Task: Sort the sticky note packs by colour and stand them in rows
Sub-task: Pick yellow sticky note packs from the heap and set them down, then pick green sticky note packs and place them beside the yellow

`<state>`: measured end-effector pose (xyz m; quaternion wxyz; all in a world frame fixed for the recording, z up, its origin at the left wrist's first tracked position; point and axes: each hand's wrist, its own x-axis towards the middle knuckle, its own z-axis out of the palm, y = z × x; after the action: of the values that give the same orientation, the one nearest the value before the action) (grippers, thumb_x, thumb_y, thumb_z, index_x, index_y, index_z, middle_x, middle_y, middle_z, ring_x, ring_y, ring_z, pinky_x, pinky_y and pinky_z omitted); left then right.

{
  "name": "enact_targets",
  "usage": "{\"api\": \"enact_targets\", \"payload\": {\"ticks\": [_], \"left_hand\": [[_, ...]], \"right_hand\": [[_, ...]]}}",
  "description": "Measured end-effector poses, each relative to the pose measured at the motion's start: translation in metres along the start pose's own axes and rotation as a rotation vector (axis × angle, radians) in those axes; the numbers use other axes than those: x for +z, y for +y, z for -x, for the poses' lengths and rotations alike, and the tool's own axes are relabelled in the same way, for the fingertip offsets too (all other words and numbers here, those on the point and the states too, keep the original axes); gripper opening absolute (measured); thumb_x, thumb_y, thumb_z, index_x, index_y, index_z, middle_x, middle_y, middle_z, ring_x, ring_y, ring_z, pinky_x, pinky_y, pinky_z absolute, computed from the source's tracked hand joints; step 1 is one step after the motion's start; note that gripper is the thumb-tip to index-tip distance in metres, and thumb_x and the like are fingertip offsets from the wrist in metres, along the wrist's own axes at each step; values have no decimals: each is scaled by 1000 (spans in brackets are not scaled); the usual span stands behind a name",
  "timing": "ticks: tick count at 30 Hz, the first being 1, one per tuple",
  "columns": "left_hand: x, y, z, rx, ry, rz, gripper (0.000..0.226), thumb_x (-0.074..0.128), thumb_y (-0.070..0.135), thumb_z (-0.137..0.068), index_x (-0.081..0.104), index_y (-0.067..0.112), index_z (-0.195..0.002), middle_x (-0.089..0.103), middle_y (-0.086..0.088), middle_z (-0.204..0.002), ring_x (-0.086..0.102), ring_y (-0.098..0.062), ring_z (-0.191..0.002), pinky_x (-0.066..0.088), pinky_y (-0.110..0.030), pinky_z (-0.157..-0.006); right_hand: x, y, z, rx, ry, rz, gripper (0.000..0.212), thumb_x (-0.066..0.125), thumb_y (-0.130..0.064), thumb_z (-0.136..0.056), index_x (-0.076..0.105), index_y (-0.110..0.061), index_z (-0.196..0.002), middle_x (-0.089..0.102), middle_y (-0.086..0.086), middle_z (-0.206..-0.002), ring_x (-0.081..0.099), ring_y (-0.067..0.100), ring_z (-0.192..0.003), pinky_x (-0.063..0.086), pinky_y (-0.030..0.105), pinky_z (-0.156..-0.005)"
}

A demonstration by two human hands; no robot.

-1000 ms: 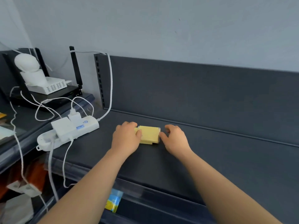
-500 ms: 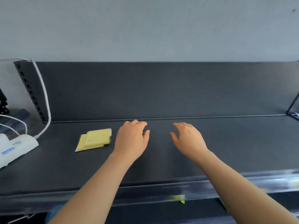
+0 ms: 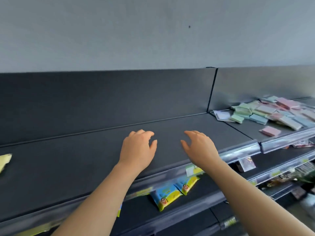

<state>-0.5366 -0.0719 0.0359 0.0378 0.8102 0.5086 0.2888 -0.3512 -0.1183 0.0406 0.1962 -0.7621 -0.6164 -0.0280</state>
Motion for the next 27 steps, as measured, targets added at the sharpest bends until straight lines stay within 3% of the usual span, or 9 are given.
{"api": "enact_targets", "payload": {"ticks": [10, 13, 22, 27], "left_hand": [[88, 164, -36, 82, -29, 150, 36, 50, 33, -97, 59, 21, -130, 64, 4, -116, 53, -19, -109, 45, -34, -92], [109, 194, -52, 100, -54, 161, 37, 50, 33, -97, 58, 21, -131, 63, 4, -115, 52, -20, -108, 45, -34, -90], [179, 261, -126, 143, -128, 167, 37, 50, 34, -97, 57, 18, -130, 61, 1, -113, 52, -22, -106, 46, -36, -87], [219, 285, -184, 141, -136, 147, 31, 51, 33, -96, 63, 13, -116, 62, -3, -108, 55, -25, -102, 49, -40, -84]], "right_hand": [[-50, 183, 6, 125, 26, 1, 44, 45, -33, -99, 50, -11, -137, 55, 8, -135, 51, 25, -122, 41, 35, -100], [-59, 221, -1, 171, 24, -2, 46, 44, -35, -99, 47, -13, -140, 55, 7, -135, 51, 25, -124, 41, 36, -101], [-63, 319, -55, 277, 43, 5, 32, 45, -28, -96, 60, -5, -112, 64, 14, -111, 58, 33, -105, 48, 40, -86], [-69, 369, -106, 292, 47, 9, 38, 46, -31, -98, 57, -10, -127, 60, 11, -127, 54, 29, -117, 44, 39, -96]]}}
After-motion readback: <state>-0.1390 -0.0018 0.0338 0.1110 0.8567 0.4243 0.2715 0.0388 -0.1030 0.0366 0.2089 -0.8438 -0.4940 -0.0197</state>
